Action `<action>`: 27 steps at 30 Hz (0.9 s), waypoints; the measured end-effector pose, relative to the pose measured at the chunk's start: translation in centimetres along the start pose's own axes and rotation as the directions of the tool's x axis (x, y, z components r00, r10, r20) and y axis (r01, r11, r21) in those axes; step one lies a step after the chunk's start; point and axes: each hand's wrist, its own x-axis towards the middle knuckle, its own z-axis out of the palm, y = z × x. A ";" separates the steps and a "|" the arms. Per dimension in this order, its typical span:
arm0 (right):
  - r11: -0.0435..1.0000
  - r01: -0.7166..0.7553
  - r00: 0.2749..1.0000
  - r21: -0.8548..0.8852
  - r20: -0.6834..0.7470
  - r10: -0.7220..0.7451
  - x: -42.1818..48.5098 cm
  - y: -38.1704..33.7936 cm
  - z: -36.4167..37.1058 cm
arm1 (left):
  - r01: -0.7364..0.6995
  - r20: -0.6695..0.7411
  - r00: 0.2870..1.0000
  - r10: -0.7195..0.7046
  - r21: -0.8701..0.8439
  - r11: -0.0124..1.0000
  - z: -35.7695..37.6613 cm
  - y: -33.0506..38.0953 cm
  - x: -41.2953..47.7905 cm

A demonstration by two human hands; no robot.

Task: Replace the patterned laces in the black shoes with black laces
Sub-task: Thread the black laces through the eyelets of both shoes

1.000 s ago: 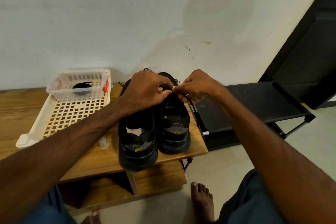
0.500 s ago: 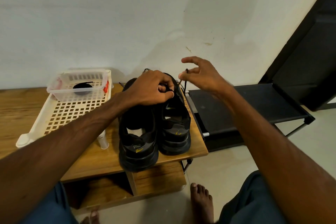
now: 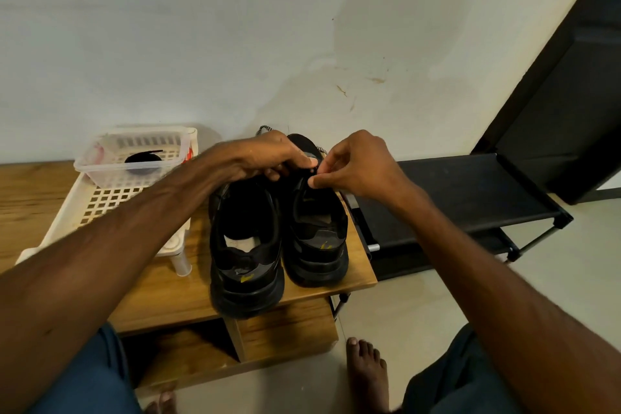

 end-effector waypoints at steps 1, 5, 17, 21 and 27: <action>1.000 0.010 1.000 -0.002 -0.017 -0.010 -0.2 -0.2 0.4 | 0.002 0.013 1.000 -0.001 -0.026 1.000 -0.1 0.0 -0.1; 0.997 -0.029 0.990 -0.069 -0.142 0.019 0.0 -0.8 1.4 | -0.015 -0.003 1.000 0.015 -0.033 0.999 -0.3 0.2 -0.1; 0.979 0.026 0.978 -0.204 -0.198 -0.068 0.0 -1.6 2.2 | -0.242 -0.096 0.962 0.255 0.129 0.962 -1.1 -0.1 0.0; 0.997 -0.001 0.985 0.078 -0.174 0.015 0.2 -0.9 1.7 | -0.278 -0.112 0.947 0.302 0.188 0.942 -1.0 -0.3 -0.3; 0.974 -0.023 0.994 0.227 -0.100 0.046 0.3 0.0 0.7 | -0.116 -0.131 0.983 0.125 0.075 0.990 -0.5 -1.0 0.1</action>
